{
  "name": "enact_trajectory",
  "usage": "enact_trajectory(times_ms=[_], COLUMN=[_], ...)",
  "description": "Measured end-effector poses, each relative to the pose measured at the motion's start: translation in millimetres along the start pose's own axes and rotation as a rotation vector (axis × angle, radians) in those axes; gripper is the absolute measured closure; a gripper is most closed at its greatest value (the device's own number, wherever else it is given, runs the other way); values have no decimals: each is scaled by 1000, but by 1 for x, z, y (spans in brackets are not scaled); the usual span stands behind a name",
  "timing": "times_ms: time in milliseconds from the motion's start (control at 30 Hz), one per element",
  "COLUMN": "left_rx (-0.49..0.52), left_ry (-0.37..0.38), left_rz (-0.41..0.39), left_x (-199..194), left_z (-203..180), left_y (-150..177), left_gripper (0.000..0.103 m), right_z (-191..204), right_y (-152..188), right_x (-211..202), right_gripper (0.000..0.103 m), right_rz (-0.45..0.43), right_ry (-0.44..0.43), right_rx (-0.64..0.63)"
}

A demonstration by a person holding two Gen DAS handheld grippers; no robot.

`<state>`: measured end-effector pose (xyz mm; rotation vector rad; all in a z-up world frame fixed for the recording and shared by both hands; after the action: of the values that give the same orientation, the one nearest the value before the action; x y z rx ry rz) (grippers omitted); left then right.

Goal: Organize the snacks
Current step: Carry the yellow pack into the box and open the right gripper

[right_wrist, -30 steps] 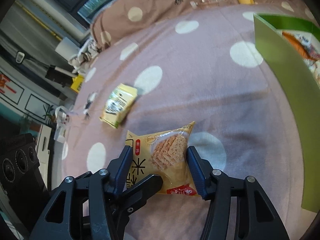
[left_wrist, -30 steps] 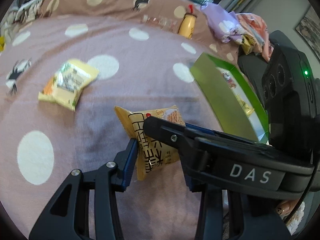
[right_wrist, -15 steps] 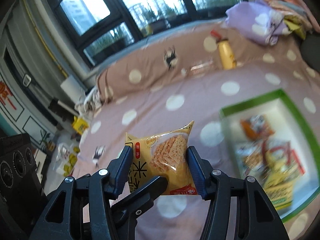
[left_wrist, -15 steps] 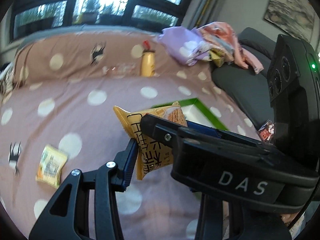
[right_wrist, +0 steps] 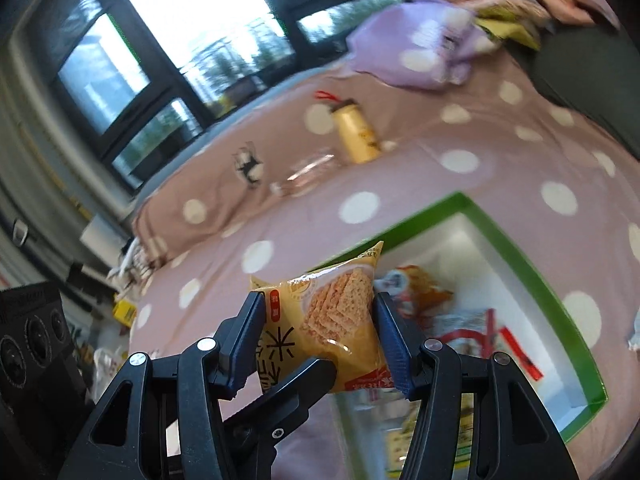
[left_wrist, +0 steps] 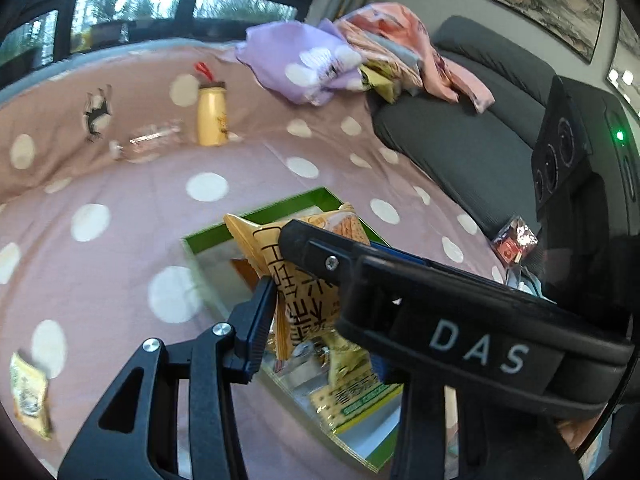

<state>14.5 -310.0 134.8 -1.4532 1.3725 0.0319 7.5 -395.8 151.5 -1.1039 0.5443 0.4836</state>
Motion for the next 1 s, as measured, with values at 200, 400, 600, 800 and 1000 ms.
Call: enact_trajectory(times_ms=[200,400,600,800,1000], left_rx=[31,24,9,7,-11], left_ry=[2,23,17,2,0], left_rz=[77,135,185,205,237], left_x=[37,62,82,90,99], left_z=[-12,-14,-11,-10,-7], left_y=[3,7,12,16,19], left_gripper=[63,63,63,63,63], right_z=[-48,-77,-92,-101,-109], right_y=[9,18,26,30,36], right_x=[14,24,35,43,50], right_gripper=[44,44,44,44,44], right_rz=[34,69,108,137,168], right_ry=[-6,13,32,34,46], right_rx=[135,218,267,296,322])
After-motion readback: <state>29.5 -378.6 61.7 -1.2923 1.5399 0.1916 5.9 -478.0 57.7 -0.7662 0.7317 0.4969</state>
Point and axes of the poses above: each gripper's, at about its wrist camera, not at the fingertips, and x roughly the way its jaws point, z to its left, y to its underside, the point moved 3 cm from there along x, roughly the way its jaws point, and after that the axes turned 9 degrees about -x, right-handed, at the moved point
